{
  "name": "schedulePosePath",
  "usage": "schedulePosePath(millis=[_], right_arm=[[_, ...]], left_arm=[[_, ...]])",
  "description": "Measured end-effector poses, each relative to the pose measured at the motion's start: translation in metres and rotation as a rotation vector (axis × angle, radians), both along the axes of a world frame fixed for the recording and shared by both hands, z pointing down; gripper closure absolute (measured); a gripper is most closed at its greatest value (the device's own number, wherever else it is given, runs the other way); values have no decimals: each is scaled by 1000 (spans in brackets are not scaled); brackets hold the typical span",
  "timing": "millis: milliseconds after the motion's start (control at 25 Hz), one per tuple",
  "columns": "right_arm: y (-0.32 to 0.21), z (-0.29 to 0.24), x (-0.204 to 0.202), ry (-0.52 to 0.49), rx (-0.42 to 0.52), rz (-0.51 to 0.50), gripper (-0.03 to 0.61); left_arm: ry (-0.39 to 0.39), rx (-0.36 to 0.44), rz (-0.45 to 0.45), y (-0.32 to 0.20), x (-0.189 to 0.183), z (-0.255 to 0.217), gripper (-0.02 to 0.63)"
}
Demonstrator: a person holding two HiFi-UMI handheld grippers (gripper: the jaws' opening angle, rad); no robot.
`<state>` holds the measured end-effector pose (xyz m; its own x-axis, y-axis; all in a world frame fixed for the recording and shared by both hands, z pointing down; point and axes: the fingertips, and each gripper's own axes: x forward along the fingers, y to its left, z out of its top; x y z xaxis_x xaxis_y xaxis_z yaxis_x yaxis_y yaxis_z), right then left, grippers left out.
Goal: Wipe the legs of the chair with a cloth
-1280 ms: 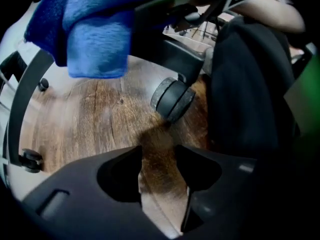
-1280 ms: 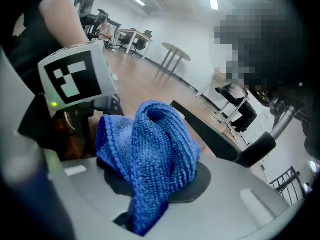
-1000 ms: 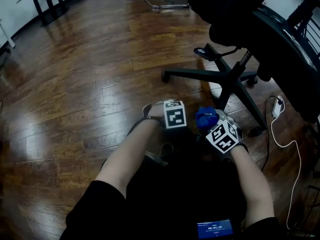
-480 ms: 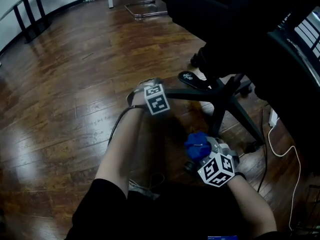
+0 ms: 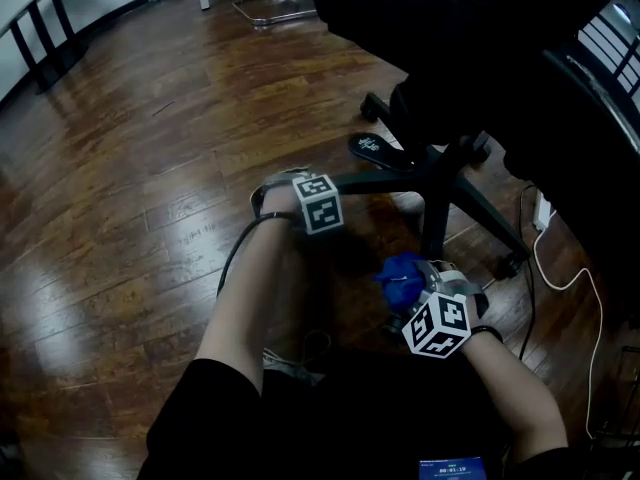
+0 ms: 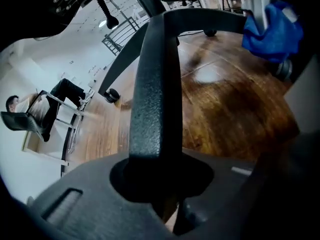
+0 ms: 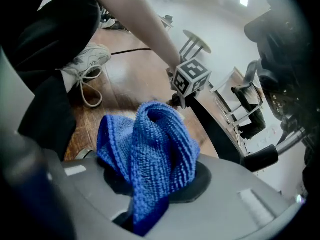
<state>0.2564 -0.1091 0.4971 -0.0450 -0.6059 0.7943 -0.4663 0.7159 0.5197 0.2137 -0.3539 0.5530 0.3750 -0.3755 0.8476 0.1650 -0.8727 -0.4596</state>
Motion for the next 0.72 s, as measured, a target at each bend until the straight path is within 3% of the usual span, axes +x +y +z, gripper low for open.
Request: schedulePosePath(millis=[240,440,640,720], right_arm=[[30,9,45,118,-93,-43,474],[50,12,50,118,-103,-92,472],[104,30,39,239,-332,-186,471],[116,37,39,323,-365,-233,472]], left_arm=[[66,-136,-68,77,-17,2,555],[31,-134,-152,109,-37,7,555],[65,-199,-192,128,-50,7,555],[69,-239,-185,134,-55,8,554]])
